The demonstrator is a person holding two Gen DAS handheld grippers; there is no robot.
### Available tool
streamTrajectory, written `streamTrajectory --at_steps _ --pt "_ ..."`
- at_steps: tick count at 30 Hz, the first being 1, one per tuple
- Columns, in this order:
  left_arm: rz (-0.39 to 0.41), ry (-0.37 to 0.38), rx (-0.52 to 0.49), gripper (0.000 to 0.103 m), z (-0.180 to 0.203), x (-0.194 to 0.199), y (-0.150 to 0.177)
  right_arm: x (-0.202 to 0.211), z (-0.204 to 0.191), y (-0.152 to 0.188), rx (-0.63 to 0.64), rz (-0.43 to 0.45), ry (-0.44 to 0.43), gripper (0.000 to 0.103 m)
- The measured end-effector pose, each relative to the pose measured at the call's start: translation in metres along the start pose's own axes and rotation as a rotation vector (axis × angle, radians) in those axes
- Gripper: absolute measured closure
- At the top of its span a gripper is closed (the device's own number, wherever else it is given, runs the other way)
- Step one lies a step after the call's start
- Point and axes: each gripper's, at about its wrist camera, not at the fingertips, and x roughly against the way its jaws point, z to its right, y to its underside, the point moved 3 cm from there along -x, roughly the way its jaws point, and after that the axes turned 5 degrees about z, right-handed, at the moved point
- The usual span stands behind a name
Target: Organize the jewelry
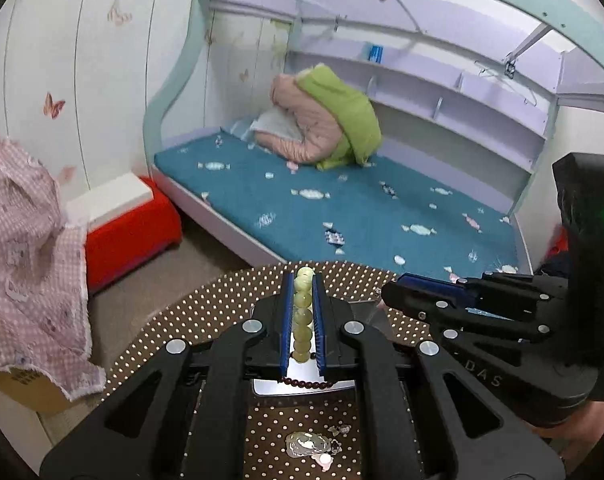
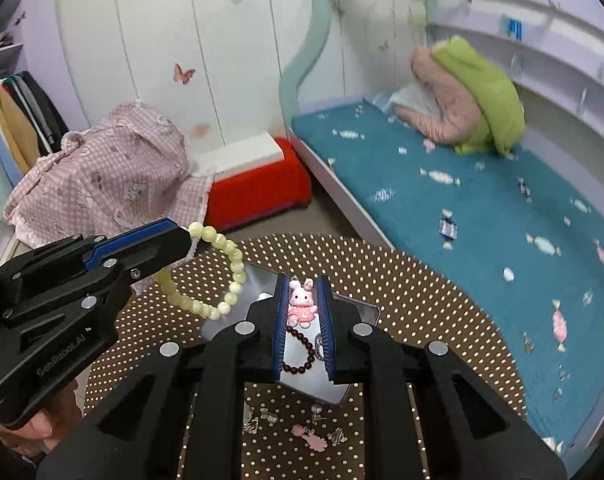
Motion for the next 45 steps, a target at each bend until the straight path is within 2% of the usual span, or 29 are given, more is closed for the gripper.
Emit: streamTrajectory --at_steps 3,4,5,6,8,9,10,11,13,16,24,33,45 --pt "-0.027 -0.007 0.018 0.093 -0.006 -0.011 0.004 -0.008 0.009 0.002 -0.042 -0.015 -0.006 0.086" --pt "-0.032 -0.01 0.02 0.091 -0.007 -0.013 0.005 -0.008 0.011 0.003 -0.051 -0.016 -0.002 0.077" --pt "-0.031 -0.019 0.02 0.079 -0.009 -0.013 0.005 -0.008 0.012 0.002 -0.053 -0.013 -0.001 0.072" --pt "-0.024 -0.028 0.018 0.053 -0.01 -0.011 0.006 -0.007 0.013 0.003 -0.056 -0.009 -0.002 0.068" --pt "0.007 -0.063 0.018 0.021 -0.012 -0.004 0.006 0.0 0.016 0.005 -0.066 0.011 0.013 0.041" --pt "0.035 -0.092 0.017 0.015 -0.014 0.004 0.006 0.002 0.014 0.004 -0.068 0.024 0.02 0.037" --pt "0.043 -0.1 0.017 0.012 -0.015 0.008 0.006 0.007 0.016 0.004 -0.074 0.037 0.02 0.028" --pt "0.051 -0.108 0.02 0.011 -0.017 0.013 0.007 0.011 0.017 0.004 -0.084 0.051 0.021 0.016" --pt "0.079 -0.131 0.02 0.006 -0.019 0.027 0.008 0.023 0.021 0.003 -0.098 0.085 0.038 0.007" --pt "0.126 -0.171 0.01 0.006 -0.019 0.05 0.011 0.04 0.025 0.004 -0.122 0.121 0.059 0.007" --pt "0.227 -0.196 -0.015 0.005 -0.002 0.109 0.016 0.095 0.017 0.013 -0.107 0.227 0.087 0.007" --pt "0.311 -0.197 -0.052 0.005 0.025 0.167 0.024 0.155 0.001 0.032 -0.067 0.334 0.099 0.007" --pt "0.401 -0.191 -0.014 0.005 0.038 0.228 0.045 0.224 -0.018 0.056 -0.011 0.463 0.148 0.007"
